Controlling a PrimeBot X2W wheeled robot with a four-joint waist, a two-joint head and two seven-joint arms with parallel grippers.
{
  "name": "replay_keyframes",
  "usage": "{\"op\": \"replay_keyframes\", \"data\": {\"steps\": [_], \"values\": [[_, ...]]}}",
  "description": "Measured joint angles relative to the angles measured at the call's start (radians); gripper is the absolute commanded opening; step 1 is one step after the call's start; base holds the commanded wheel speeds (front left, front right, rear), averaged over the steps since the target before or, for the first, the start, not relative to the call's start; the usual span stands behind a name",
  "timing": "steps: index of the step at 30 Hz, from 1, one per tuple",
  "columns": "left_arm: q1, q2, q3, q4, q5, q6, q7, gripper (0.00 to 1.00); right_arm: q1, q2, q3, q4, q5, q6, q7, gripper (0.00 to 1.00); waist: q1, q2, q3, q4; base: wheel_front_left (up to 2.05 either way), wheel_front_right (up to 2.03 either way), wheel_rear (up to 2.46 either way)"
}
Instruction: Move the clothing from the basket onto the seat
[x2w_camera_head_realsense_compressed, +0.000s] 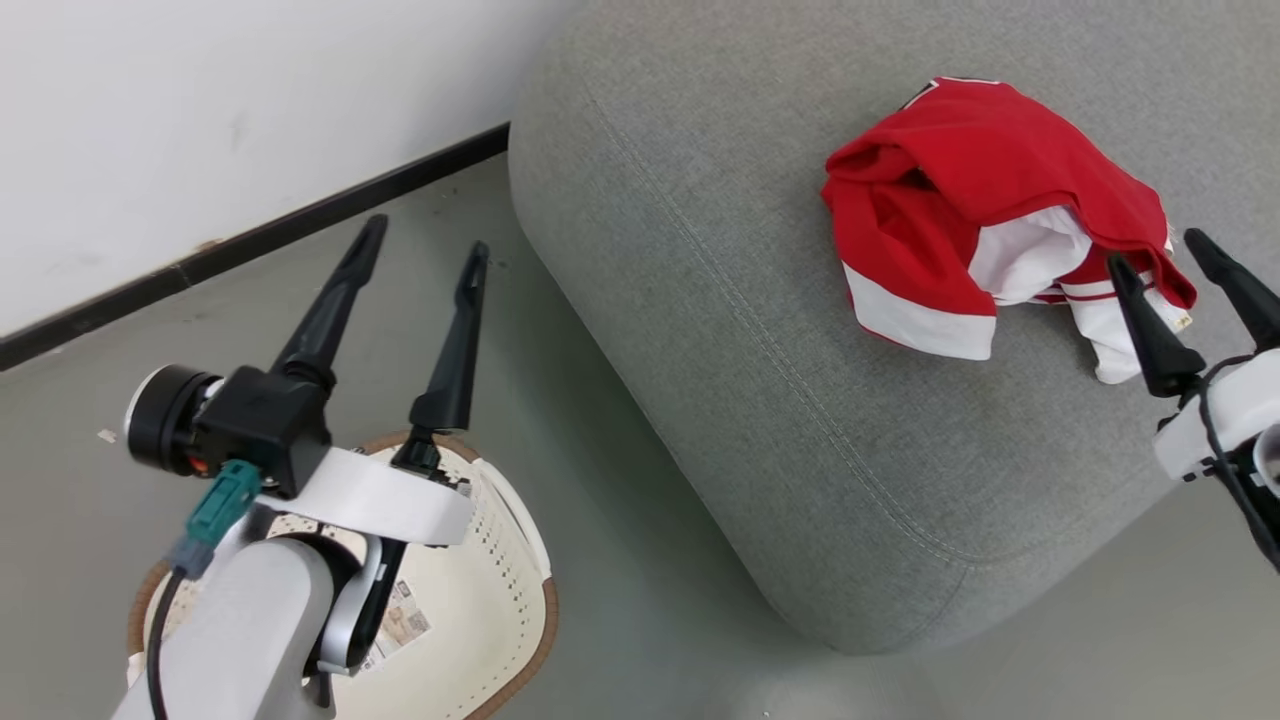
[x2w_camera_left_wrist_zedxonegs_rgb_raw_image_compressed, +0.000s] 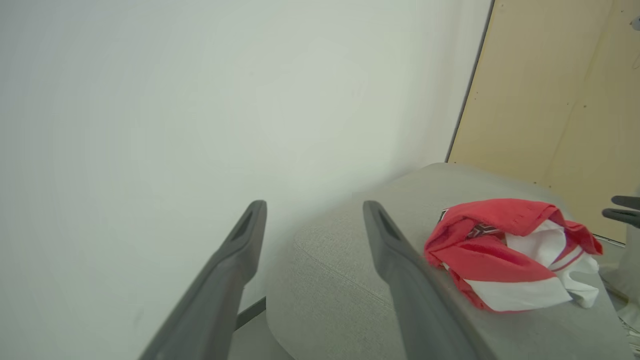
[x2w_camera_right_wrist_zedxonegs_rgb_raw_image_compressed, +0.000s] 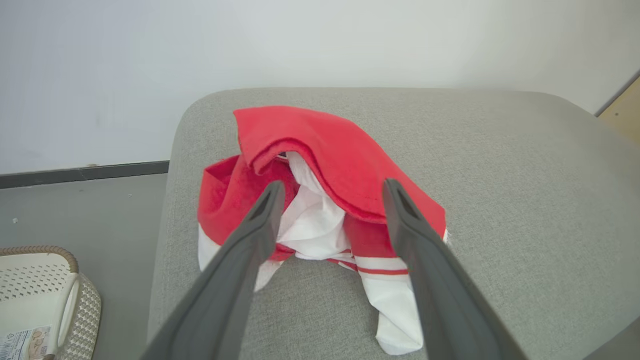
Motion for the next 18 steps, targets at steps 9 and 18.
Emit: {"op": "replay_keyframes", "data": {"steps": [9, 18], "values": [[0.095, -0.002, 0.088, 0.026, -0.037, 0.059, -0.064, 1.0, -0.004, 0.062, 0.03, -0.037, -0.061, 0.0, -0.017, 1.0, -0.0001, 0.0, -0.046, 0.054, 0.0, 0.0, 0.0], [0.225, 0.009, 0.174, 0.074, -0.056, 0.122, -0.09, 1.0, -0.007, 0.137, 0.023, -0.027, -0.128, 0.0, -0.025, 1.0, 0.0, 0.0, -0.094, 0.124, 0.0, 0.0, 0.0]]}}
